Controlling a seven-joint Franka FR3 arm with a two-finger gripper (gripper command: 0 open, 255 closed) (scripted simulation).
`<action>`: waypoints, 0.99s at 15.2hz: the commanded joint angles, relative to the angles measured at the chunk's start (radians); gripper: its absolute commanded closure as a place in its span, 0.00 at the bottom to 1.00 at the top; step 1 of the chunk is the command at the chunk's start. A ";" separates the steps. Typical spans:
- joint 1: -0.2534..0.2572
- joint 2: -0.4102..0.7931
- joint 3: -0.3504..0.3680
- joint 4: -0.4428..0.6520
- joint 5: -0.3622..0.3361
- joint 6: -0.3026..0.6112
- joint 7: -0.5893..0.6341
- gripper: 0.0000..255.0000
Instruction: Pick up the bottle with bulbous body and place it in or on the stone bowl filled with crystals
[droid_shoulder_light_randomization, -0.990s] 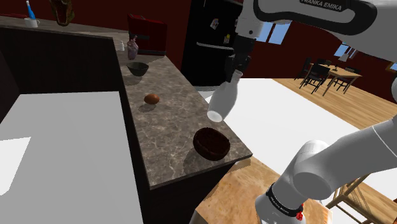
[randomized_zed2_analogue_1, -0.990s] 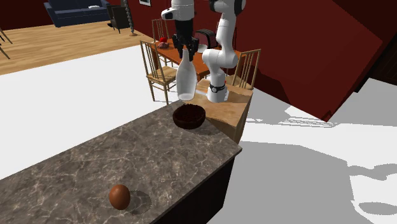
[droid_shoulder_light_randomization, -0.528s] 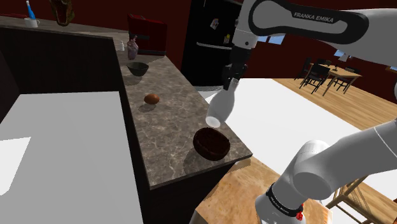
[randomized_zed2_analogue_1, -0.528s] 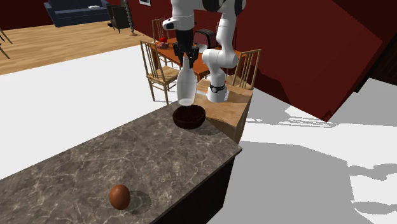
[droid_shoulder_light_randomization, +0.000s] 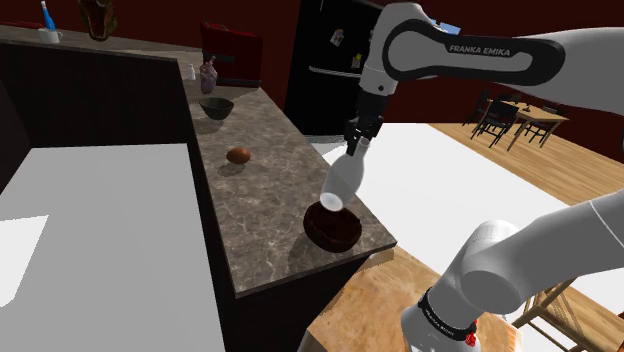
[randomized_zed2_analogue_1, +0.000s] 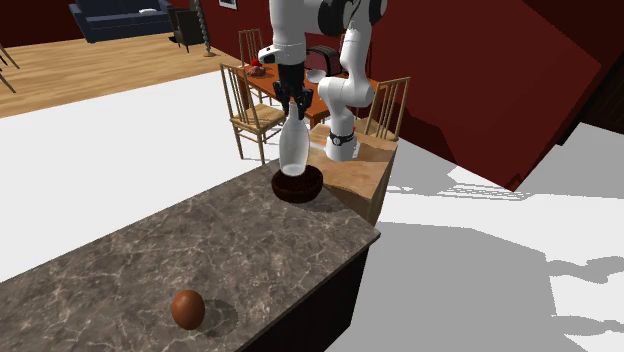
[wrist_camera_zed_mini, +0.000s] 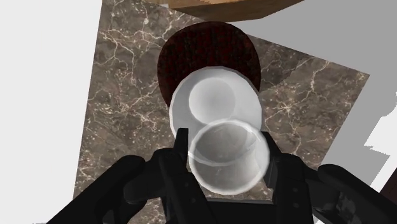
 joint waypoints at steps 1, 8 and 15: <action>0.000 0.001 0.000 -0.026 0.000 0.028 0.000 1.00; -0.001 0.002 -0.001 -0.097 -0.001 0.100 0.001 1.00; -0.001 0.001 -0.001 -0.099 -0.001 0.101 0.001 0.00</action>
